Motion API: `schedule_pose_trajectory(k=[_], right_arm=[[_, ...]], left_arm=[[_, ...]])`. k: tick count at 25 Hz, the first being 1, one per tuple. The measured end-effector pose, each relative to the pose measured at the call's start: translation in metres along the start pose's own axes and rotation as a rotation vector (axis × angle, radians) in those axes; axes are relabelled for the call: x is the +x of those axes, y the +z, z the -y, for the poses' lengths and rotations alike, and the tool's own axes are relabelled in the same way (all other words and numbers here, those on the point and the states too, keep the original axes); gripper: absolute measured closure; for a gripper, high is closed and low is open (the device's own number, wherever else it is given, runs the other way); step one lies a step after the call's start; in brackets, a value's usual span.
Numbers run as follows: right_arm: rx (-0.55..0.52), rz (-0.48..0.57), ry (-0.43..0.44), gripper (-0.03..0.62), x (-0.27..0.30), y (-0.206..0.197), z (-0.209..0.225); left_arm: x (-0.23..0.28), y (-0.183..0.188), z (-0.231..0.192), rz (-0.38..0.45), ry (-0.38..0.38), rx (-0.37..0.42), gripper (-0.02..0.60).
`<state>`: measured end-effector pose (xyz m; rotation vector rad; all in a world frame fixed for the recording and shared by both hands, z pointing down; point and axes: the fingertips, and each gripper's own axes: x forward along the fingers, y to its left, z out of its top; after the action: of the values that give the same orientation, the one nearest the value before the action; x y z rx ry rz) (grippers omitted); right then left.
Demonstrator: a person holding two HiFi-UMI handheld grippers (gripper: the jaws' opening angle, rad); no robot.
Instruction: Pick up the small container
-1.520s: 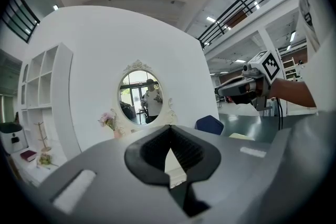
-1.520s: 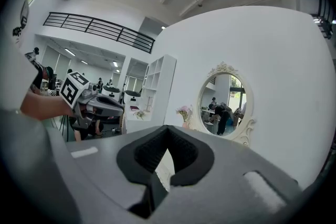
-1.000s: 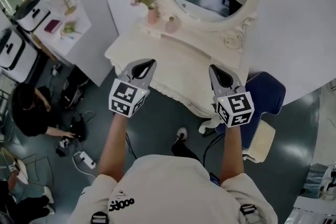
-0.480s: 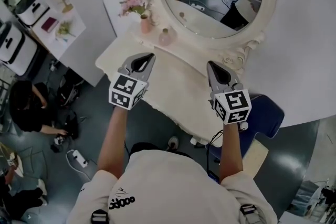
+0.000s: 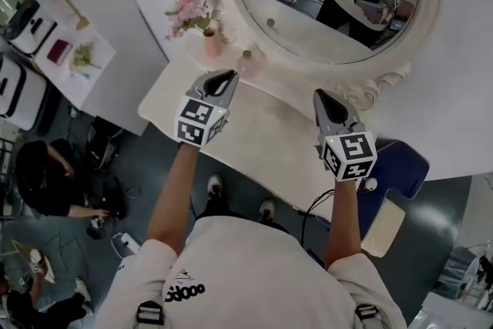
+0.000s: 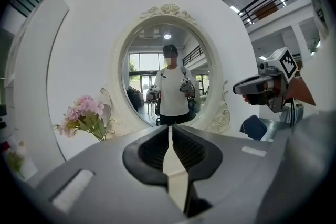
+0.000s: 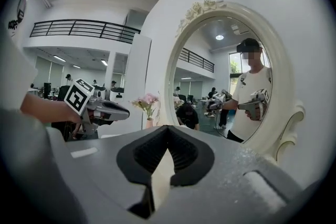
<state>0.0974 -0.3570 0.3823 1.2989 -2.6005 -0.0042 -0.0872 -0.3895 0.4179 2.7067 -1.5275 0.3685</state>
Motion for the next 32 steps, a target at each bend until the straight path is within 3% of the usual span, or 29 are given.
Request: schedule_pose_trajectory(k=[7, 12, 19, 26, 32], right_arm=[[0.043, -0.053, -0.070, 0.591, 0.034, -0.012, -0.001], [0.082, -0.099, -0.121, 0.591, 0.049, -0.027, 0.003], [0.115, -0.161, -0.176, 0.591, 0.060, -0.056, 0.012], [0.140, -0.209, -0.202, 0.591, 0.060, -0.080, 0.019], [0.148, -0.233, -0.216, 0.591, 0.054, -0.088, 0.024]], left_arm=[[0.057, -0.023, -0.032, -0.037, -0.098, 0.003, 0.531], [0.097, -0.052, -0.042, -0.089, -0.167, -0.008, 0.437], [0.150, -0.100, -0.057, -0.165, -0.199, -0.026, 0.357], [0.182, -0.120, -0.058, -0.172, -0.205, -0.037, 0.359], [0.196, -0.126, -0.052, -0.163, -0.199, -0.026, 0.399]])
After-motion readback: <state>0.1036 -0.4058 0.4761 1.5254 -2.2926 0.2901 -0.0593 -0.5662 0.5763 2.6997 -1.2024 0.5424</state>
